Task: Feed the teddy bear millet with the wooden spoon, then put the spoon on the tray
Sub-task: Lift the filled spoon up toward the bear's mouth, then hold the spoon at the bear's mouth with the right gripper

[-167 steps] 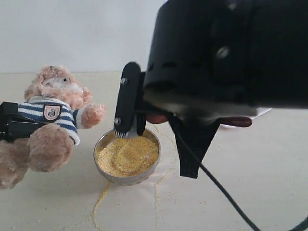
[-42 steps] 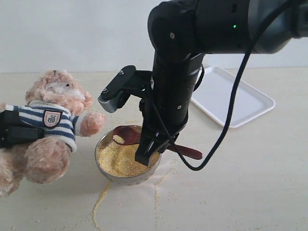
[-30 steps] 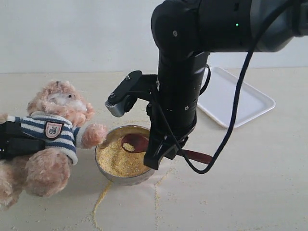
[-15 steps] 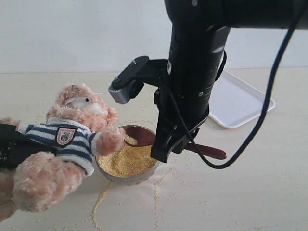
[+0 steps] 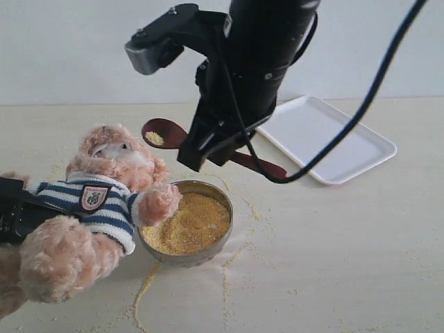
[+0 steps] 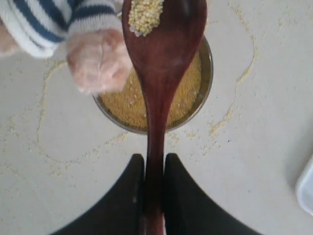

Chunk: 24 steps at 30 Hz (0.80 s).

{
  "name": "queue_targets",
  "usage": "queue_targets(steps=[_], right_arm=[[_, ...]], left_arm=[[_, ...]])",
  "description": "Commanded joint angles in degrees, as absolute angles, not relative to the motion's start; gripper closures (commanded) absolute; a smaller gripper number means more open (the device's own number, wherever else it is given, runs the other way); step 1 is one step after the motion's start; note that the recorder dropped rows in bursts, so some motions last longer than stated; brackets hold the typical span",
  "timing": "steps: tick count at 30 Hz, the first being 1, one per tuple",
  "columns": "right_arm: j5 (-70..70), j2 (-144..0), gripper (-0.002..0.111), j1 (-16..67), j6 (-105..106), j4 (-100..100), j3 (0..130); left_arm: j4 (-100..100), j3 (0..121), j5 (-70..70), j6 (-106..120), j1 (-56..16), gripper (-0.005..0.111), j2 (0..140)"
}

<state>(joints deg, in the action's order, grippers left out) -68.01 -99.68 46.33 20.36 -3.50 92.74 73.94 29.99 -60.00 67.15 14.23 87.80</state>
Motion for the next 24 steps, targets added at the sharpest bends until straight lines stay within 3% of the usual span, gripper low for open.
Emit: queue_targets(steps=[1, 9, 24], right_arm=[[-69.62, -104.67, 0.108, 46.5, 20.0, -6.08, 100.71], [-69.96, -112.18, 0.108, 50.04, 22.13, -4.32, 110.4], [-67.11, -116.7, 0.108, 60.6, 15.7, 26.88, 110.73]], left_arm=[[74.65, 29.98, -60.96, 66.87, 14.17, 0.102, 87.41], [75.29, 29.98, -61.06, 66.87, 14.17, 0.102, 87.41], [75.51, 29.98, -59.75, 66.87, 14.17, 0.102, 87.41]])
